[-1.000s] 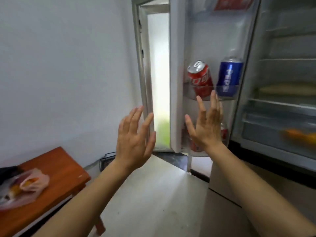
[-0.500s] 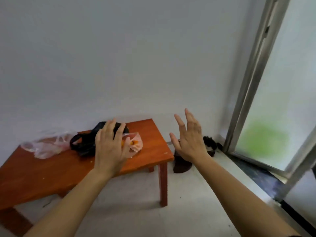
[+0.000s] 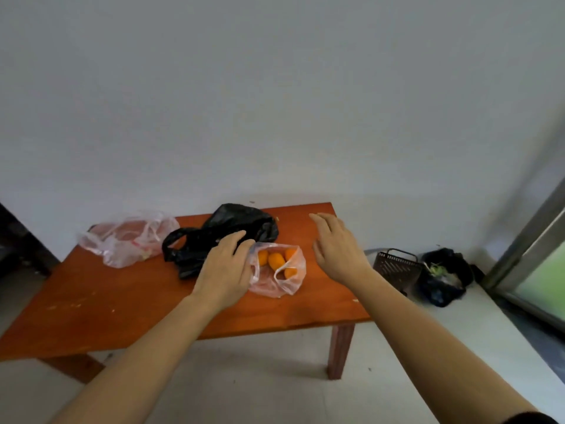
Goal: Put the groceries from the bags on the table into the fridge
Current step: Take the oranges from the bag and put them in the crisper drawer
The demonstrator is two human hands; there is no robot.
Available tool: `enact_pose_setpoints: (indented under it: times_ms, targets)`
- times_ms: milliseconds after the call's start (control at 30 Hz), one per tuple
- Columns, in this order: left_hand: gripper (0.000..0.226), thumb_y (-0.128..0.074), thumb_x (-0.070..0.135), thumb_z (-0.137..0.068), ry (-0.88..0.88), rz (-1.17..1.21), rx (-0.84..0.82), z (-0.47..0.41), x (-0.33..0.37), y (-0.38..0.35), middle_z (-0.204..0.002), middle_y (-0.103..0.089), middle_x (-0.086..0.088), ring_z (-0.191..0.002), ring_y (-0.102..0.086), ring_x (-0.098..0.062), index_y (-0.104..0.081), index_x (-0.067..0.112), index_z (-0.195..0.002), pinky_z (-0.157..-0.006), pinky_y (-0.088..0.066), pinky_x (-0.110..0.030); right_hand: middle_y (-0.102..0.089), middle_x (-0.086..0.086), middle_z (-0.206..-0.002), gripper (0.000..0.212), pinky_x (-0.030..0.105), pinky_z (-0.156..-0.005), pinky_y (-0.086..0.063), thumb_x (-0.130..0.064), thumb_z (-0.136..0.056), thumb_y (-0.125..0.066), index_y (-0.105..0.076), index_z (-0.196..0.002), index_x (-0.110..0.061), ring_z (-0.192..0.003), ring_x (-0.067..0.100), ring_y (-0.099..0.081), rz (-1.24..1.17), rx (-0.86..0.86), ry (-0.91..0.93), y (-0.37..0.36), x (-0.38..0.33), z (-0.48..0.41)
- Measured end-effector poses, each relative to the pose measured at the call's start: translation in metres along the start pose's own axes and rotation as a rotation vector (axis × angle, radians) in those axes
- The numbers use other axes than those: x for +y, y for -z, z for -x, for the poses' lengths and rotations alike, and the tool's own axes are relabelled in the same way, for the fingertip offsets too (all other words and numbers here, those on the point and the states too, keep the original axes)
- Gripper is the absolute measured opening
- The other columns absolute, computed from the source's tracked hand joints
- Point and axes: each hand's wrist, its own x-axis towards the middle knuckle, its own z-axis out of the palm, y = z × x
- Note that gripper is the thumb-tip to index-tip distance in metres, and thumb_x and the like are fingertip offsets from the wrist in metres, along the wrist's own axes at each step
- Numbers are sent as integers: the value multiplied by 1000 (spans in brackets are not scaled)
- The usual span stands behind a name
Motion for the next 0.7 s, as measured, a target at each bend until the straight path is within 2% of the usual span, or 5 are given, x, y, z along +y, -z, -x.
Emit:
enact_pose_setpoints:
  times_ms: [300,400,467,533,700]
  targets:
    - [49,-28,20,-88,-68,234,-348,-62,-63,-121,-131,-55,-11,-119,-52,-29,-60,6,-122,-99,-47,-42,-68,15,-111,28,32,-77,-43,-3,-88,-54,-67,-112,-7,-102,33,-63,-107,-441,-64,-120,10,-63]
    - [40,-38,3,-92,-73,299,-526,-88,-86,-166,-130,-57,-7,-120,-53,-25,-58,11,-125,-102,-42,-46,-65,18,-114,29,6,-69,-39,9,-86,-55,-64,-114,10,-99,27,-55,-216,-609,-176,-158,10,-79]
    - [37,-41,-1,-95,-85,330,-652,-108,-100,-189,-127,-58,-6,-115,-54,-24,-58,10,-126,-99,-44,-39,-64,16,-122,39,-2,-73,-40,2,-85,-59,-61,-124,7,-104,18,-55,-237,-571,-281,-184,9,-91]
    - [30,-41,1,-98,-135,348,-723,-126,-114,-205,-120,-57,-7,-110,-53,-24,-58,5,-122,-88,-42,-20,-65,15,-126,46,23,-86,-56,-13,-81,-63,-63,-127,-8,-107,23,-65,-252,-622,-314,-208,14,-101]
    - [37,-49,27,-95,-204,-8,-692,-172,-158,-253,-141,-47,-9,-133,-42,-29,-48,15,-130,-109,-36,-40,-38,7,-155,57,42,-103,-44,-13,-96,-48,-38,-151,-21,-136,33,-44,-18,-722,-352,-241,27,-124]
